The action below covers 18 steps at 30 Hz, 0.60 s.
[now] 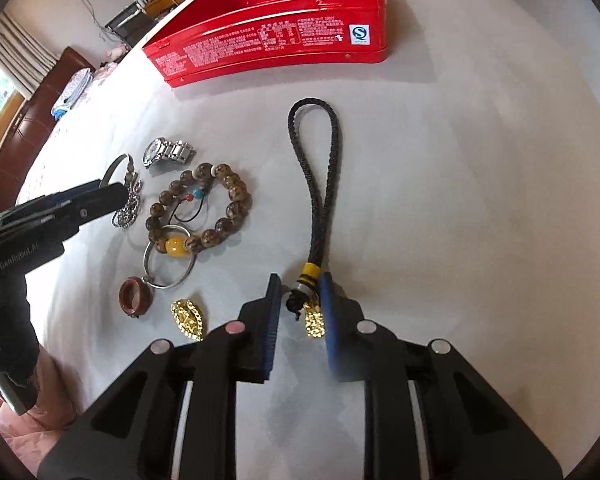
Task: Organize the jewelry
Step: 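Grasp the silver bangle with the left tool while the right tool grasps the black braided cord, then lift both items into the red tray and open both tools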
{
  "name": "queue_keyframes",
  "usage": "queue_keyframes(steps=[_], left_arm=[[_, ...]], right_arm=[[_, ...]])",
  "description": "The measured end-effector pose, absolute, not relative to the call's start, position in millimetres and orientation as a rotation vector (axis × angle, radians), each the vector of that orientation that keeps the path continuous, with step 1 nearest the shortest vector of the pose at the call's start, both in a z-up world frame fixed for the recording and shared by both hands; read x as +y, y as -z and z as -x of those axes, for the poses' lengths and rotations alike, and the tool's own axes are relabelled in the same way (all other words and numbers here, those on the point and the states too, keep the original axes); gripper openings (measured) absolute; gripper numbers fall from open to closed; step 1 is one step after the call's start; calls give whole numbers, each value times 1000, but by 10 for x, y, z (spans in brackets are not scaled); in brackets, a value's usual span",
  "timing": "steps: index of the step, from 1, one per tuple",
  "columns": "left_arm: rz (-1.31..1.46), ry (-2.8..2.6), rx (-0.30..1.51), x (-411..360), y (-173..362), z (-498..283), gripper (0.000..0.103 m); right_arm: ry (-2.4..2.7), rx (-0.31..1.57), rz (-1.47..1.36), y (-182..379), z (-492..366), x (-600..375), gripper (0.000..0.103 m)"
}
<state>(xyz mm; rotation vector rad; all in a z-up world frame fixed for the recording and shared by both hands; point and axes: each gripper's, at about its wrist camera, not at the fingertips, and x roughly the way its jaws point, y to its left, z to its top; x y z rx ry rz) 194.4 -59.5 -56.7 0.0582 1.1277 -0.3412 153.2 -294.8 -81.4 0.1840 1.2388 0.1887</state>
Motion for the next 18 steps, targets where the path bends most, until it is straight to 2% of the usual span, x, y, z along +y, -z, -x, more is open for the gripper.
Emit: queue_keyframes(steps=[5, 8, 18], left_arm=[[-59, 349, 1132, -614, 590, -1911, 48], [-54, 351, 1132, -602, 585, -1912, 48], [-47, 361, 1129, -584, 568, -1919, 48]], right_arm=[[-222, 1239, -277, 791, -1518, -3057, 15], [-269, 1239, -354, 761, -1517, -3110, 10], [-291, 1209, -438, 640, -1530, -3222, 9]])
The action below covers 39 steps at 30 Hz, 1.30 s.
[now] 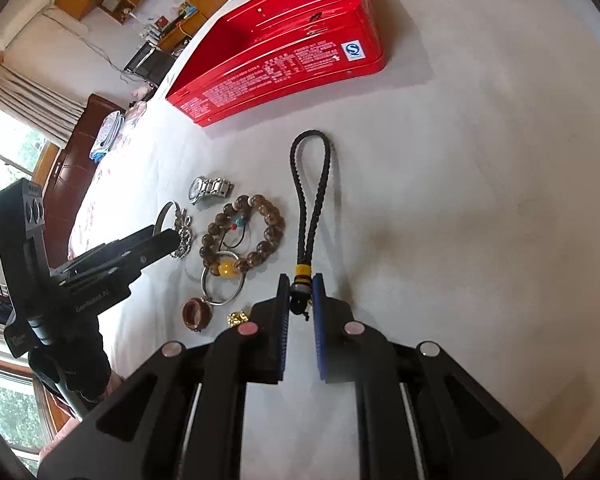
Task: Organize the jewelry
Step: 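Lift both items into the red tray and open both tools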
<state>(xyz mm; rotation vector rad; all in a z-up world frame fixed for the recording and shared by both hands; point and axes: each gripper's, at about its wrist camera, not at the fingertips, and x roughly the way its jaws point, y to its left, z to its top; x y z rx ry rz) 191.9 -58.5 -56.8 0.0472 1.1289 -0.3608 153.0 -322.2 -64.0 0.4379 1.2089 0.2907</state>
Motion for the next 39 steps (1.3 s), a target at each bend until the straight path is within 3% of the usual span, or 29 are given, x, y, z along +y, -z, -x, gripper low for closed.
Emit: queue_keyframes(steps=[24, 33, 39], left_arm=[[-25, 391, 1013, -554, -121, -2113, 48], [43, 382, 928, -636, -489, -2614, 48], [89, 411, 923, -763, -431, -3117, 48]], right_arm=[[-336, 1008, -432, -229, -1743, -3375, 9], [-352, 909, -451, -643, -2196, -3402, 9], [-288, 863, -434, -628, -2717, -3381, 9]])
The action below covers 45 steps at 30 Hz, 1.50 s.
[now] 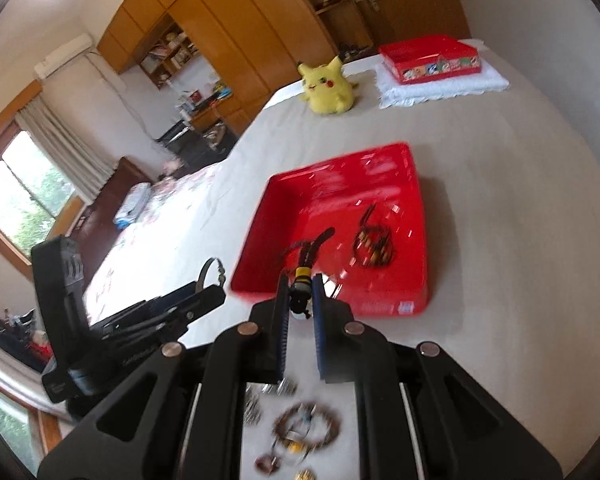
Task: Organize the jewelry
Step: 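Lift both items into the red tray and open both tools, then withdraw both tools from the tray to the remaining jewelry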
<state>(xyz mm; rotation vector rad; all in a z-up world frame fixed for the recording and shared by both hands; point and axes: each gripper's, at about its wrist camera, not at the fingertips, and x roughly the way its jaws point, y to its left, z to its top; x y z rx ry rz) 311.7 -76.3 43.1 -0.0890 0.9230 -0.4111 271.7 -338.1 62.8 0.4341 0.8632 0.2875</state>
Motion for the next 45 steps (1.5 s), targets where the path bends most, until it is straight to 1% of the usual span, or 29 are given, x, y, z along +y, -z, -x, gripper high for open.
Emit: queue_keyframes(steps=[4, 9, 18, 25, 26, 27, 28, 29, 30, 33, 36, 39, 40, 43, 44, 45], left_arm=[[113, 406, 942, -843, -248, -3515, 48], [108, 391, 976, -945, -21, -3814, 48], [72, 340, 1037, -1061, 287, -4139, 48], [61, 328, 1057, -1122, 388, -4274, 48], [59, 330, 1062, -1137, 403, -4294, 48], [56, 333, 1068, -1152, 417, -4314, 48], [55, 336, 1077, -1160, 436, -4331, 48], [57, 337, 1081, -1160, 442, -4334, 50], [62, 339, 1086, -1154, 446, -4334, 52], [92, 350, 1086, -1089, 389, -4298, 53], [96, 345, 1040, -1022, 233, -4180, 53], [90, 337, 1001, -970, 66, -4033, 57], [83, 332, 994, -961, 20, -3992, 58], [49, 302, 967, -921, -118, -3812, 69], [43, 291, 961, -896, -156, -3745, 72], [42, 284, 955, -865, -189, -3679, 74]], right_arm=[[-238, 893, -434, -377, -3152, -3394, 9], [-207, 944, -448, -30, -3599, -3427, 9], [-174, 1013, -402, 303, -3999, -3336, 9], [-173, 1025, -380, 400, -4138, -3298, 9], [-172, 1027, -375, 410, -4153, -3292, 10], [-171, 1033, -361, 426, -4174, -3281, 14], [-165, 1033, -350, 424, -4173, -3270, 16], [-153, 1026, -342, 424, -4170, -3270, 27], [-140, 1018, -335, 421, -4162, -3278, 29], [-138, 1005, -338, 392, -4126, -3312, 29], [-151, 983, -352, 315, -4054, -3347, 29], [-147, 964, -347, 231, -3966, -3364, 29], [-152, 962, -350, 214, -3939, -3365, 29], [-158, 952, -350, 141, -3830, -3361, 29], [-152, 949, -343, 117, -3783, -3358, 34], [-148, 947, -339, 98, -3746, -3352, 40]])
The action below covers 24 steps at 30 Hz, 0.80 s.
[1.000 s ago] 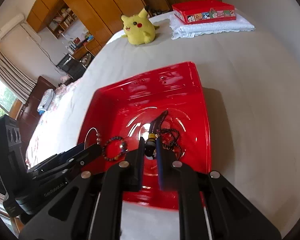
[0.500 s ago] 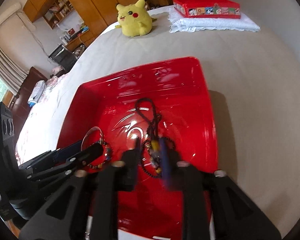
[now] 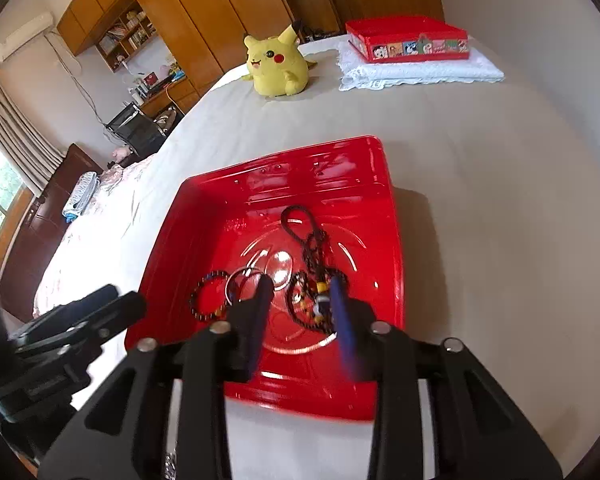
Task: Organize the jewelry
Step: 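Withdraw both tools from the tray to the remaining jewelry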
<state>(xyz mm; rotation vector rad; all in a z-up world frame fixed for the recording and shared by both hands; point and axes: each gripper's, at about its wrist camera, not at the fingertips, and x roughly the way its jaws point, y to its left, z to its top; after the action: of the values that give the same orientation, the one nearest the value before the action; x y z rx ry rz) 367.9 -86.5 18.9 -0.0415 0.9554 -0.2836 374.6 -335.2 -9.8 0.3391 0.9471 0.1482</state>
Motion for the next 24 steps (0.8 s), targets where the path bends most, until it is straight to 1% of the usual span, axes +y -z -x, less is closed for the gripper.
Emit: queue_keyframes(steps=[1, 2, 3, 5, 8, 14, 19, 24], left_arm=[[41, 280, 952, -827, -205, -3632, 78], [39, 276, 947, -788, -224, -3571, 81], [36, 270, 941, -754, -241, -3521, 83], [17, 246, 928, -662, -248, -3376, 88], [-10, 211, 925, -506, -209, -3158, 92], [-45, 184, 972, -236, -13, -2700, 94], [-63, 201, 1032, -169, 190, -2342, 94], [-57, 212, 1048, -158, 333, -2074, 94]], right_arm=[[-140, 948, -331, 76, -3680, -3348, 43], [-135, 949, -326, 61, -3634, -3346, 43], [-134, 948, -321, 46, -3568, -3340, 43], [-135, 947, -310, 27, -3450, -3332, 43], [-143, 960, -295, 43, -3248, -3310, 43], [-156, 967, -244, 48, -2790, -3240, 43], [-199, 990, -227, 66, -2469, -3150, 43], [-261, 1042, -235, 201, -2189, -2998, 43]])
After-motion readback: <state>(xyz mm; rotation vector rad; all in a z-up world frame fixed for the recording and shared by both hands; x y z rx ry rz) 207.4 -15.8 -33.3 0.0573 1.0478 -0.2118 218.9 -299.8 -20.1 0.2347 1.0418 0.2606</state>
